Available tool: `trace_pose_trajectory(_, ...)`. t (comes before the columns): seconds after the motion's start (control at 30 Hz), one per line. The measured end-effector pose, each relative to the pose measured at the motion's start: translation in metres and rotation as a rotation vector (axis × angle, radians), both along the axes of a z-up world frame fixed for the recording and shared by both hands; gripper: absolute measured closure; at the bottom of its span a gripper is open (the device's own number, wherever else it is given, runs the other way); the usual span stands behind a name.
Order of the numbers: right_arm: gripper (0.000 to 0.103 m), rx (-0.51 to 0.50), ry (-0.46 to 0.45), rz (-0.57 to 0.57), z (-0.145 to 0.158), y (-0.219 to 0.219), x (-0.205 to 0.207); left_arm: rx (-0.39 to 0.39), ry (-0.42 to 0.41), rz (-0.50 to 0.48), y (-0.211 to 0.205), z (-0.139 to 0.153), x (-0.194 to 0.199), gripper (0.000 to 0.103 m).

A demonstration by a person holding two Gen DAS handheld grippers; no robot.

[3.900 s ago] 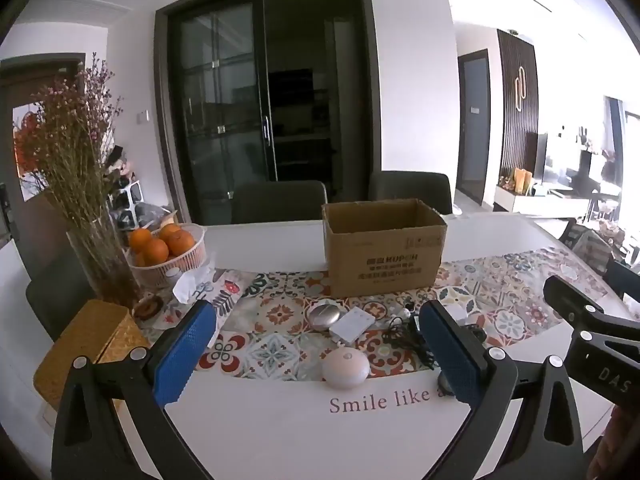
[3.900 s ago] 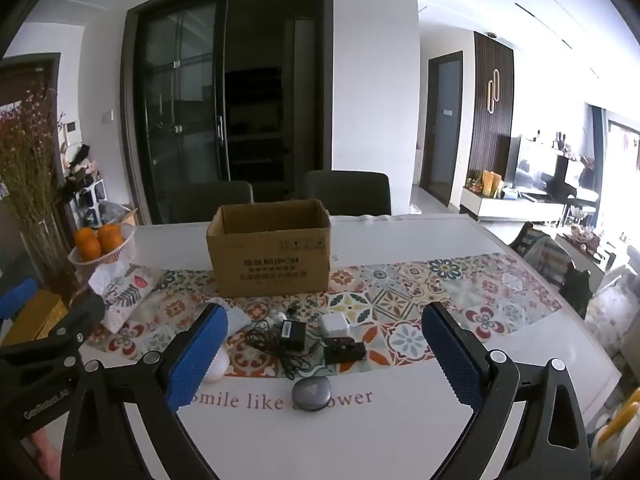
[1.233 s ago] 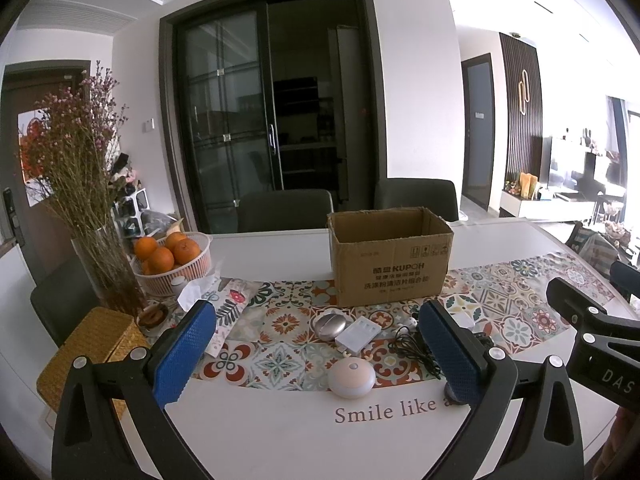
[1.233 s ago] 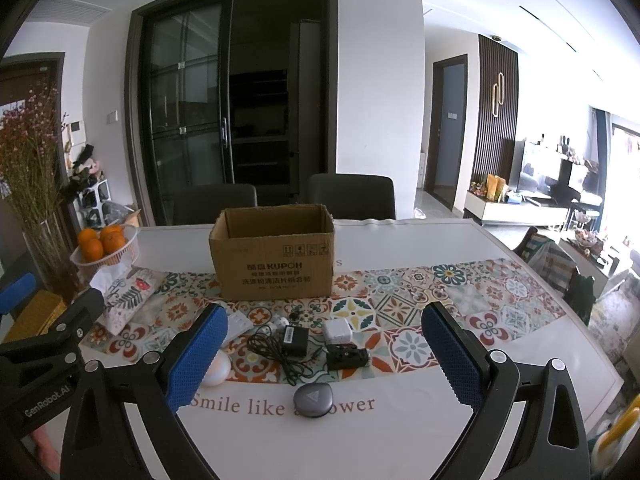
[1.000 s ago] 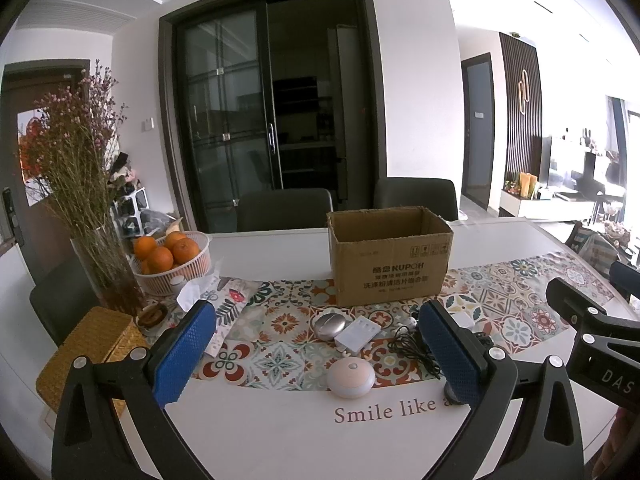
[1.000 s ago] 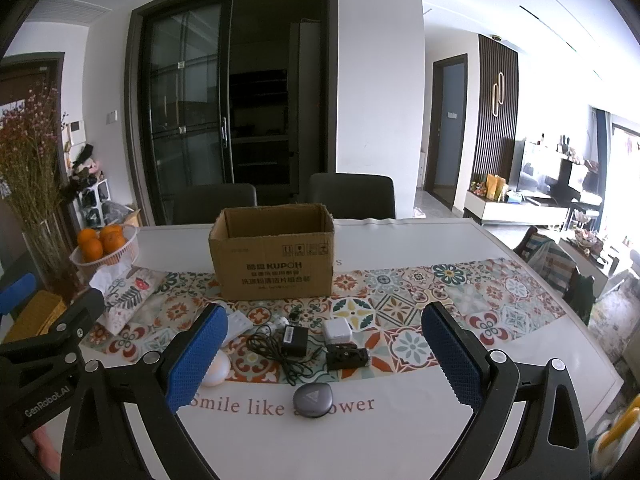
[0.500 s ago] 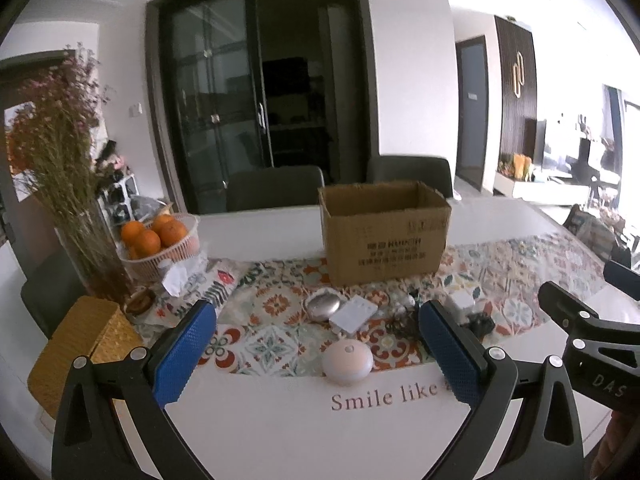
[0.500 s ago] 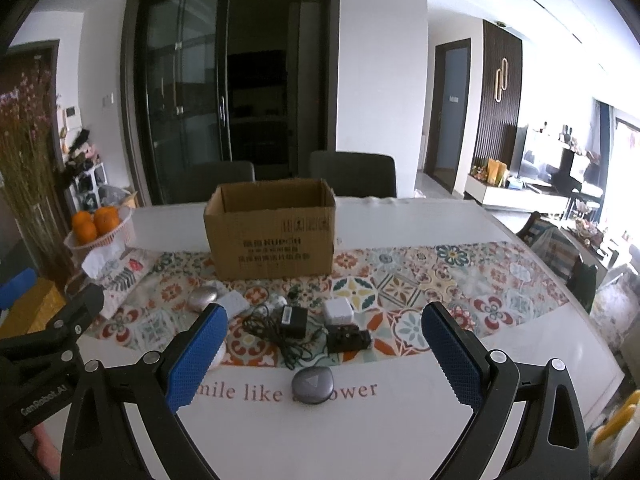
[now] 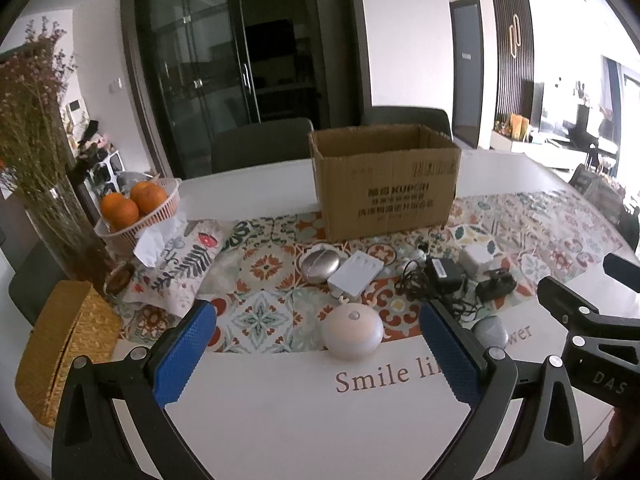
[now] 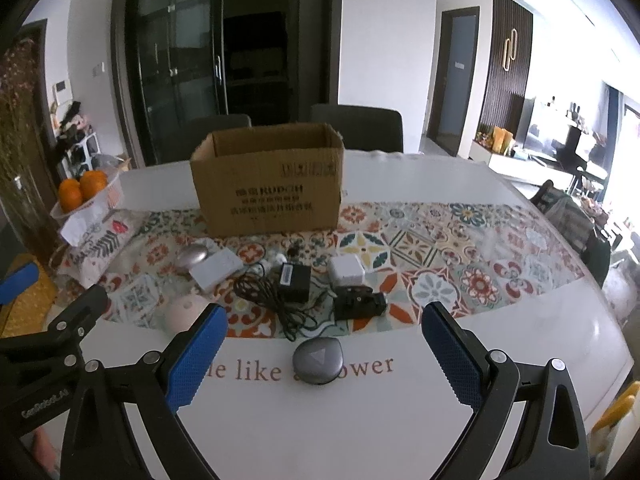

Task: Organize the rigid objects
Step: 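Grasp the pink-white round lamp with the left tool while the right tool approaches the grey round device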

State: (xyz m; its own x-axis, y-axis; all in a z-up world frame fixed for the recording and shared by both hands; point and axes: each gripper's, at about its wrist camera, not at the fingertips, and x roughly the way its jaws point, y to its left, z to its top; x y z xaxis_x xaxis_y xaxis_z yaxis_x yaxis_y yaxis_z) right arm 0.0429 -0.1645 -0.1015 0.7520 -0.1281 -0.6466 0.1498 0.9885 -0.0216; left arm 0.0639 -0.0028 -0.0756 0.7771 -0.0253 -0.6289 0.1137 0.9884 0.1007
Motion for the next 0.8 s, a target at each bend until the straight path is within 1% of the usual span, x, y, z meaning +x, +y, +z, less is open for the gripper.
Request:
trace_pose_trajectory(0.13,0.005,0.006,0.034,-0.003,-0.015,-0.001,0.009,0.004,0.041,-0.022,-0.003,-0.015,0.013,0.0)
trace_pose_trajectory(0.47,0.005,0.046,0.087,-0.033,-0.052,-0.004,0.031,0.021,0.102,-0.058,-0.008,-0.05,0.042,0.0)
trace_pose_trajectory(0.6,0.005,0.043,0.113,-0.039,-0.069,-0.004,0.04,0.037,0.138,-0.08,-0.011,-0.071,0.056,0.0)
trace_pose_trajectory(0.8,0.006,0.048,0.145,-0.06,-0.092,-0.007,0.051,0.041,0.166,-0.101,-0.016,-0.092,0.069,0.0)
